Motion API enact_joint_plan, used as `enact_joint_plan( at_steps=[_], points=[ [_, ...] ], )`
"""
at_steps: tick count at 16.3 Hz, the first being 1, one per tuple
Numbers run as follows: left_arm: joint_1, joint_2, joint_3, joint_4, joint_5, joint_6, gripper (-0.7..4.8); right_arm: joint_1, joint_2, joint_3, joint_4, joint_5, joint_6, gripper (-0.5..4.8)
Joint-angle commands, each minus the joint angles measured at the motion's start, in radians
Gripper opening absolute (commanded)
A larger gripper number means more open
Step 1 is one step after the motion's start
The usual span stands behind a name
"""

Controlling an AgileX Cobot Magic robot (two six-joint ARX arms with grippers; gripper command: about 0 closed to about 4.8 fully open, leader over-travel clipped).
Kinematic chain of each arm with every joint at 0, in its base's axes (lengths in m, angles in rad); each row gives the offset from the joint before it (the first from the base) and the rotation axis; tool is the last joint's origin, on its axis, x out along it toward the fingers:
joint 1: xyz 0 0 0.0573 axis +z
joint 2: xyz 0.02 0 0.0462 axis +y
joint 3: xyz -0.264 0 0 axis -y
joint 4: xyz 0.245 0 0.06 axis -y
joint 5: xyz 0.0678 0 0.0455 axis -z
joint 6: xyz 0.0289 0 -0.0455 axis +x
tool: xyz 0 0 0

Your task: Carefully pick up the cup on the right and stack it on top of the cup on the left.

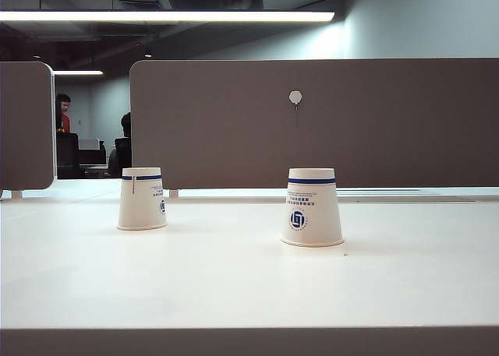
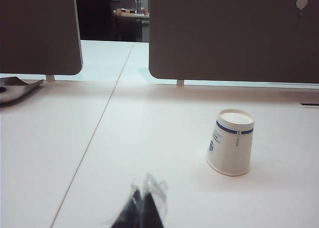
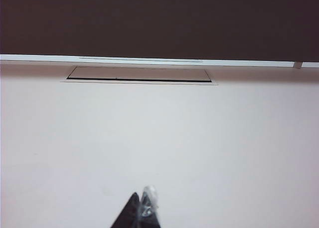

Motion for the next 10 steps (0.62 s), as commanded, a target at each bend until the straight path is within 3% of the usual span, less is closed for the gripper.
enact_joint_plan(
  at_steps=[1, 10],
  points=[
    [0.0, 0.0, 0.002, 0.007, 0.002, 0.007, -0.05, 0.0, -0.002, 0.001, 0.019, -0.003, 0.0, 0.0],
    [0.0, 0.0, 0.002, 0.007, 0.0, 0.004, -0.06, 0.0, -0.002, 0.001, 0.022, -0.003, 0.0, -0.01]
  ],
)
